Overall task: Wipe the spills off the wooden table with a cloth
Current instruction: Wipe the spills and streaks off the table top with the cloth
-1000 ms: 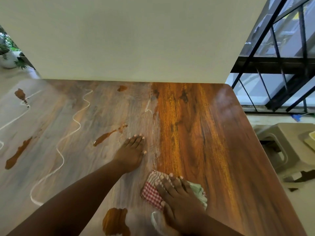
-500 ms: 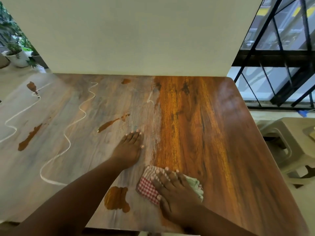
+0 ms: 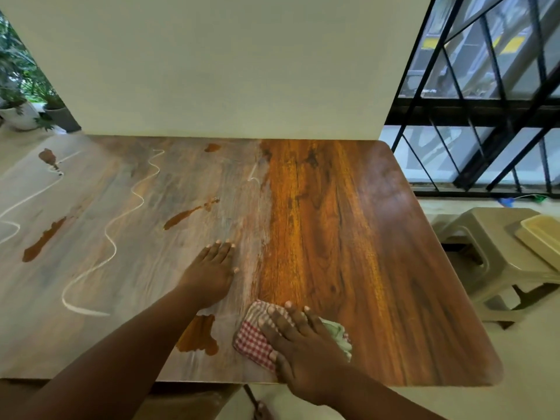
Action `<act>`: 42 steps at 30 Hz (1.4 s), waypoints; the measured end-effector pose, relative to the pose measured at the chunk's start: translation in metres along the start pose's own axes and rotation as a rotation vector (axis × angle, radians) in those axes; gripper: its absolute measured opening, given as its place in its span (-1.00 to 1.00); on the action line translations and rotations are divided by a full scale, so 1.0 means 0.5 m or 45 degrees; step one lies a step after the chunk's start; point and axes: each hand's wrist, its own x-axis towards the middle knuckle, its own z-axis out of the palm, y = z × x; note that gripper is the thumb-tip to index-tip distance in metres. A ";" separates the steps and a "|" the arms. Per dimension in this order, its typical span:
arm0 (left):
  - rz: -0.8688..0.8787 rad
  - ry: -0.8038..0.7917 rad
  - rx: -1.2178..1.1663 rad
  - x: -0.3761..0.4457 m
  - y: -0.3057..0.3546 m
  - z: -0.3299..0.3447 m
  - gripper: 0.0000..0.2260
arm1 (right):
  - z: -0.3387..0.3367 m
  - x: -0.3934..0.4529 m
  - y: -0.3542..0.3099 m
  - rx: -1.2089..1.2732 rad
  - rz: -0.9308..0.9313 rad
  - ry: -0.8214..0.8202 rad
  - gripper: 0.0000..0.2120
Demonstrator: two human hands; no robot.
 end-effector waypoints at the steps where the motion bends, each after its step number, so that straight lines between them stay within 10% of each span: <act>1: -0.005 0.004 -0.009 -0.004 0.001 0.002 -0.45 | 0.003 -0.002 -0.007 0.014 0.020 0.008 -0.48; 9: 0.013 -0.042 -0.009 -0.022 -0.004 -0.007 -0.44 | 0.054 -0.060 0.010 -0.113 -0.294 0.036 -0.53; 23: 0.146 -0.014 0.016 0.033 -0.030 -0.021 -0.43 | 0.077 0.044 -0.069 -0.038 -0.180 0.207 -0.56; 28: 0.206 -0.026 0.053 0.048 -0.064 -0.033 -0.45 | 0.109 0.013 -0.027 -0.330 -0.215 0.558 -0.47; 42: 0.296 -0.042 0.101 0.072 -0.077 -0.048 -0.45 | 0.076 0.141 -0.107 -0.122 -0.171 0.287 -0.55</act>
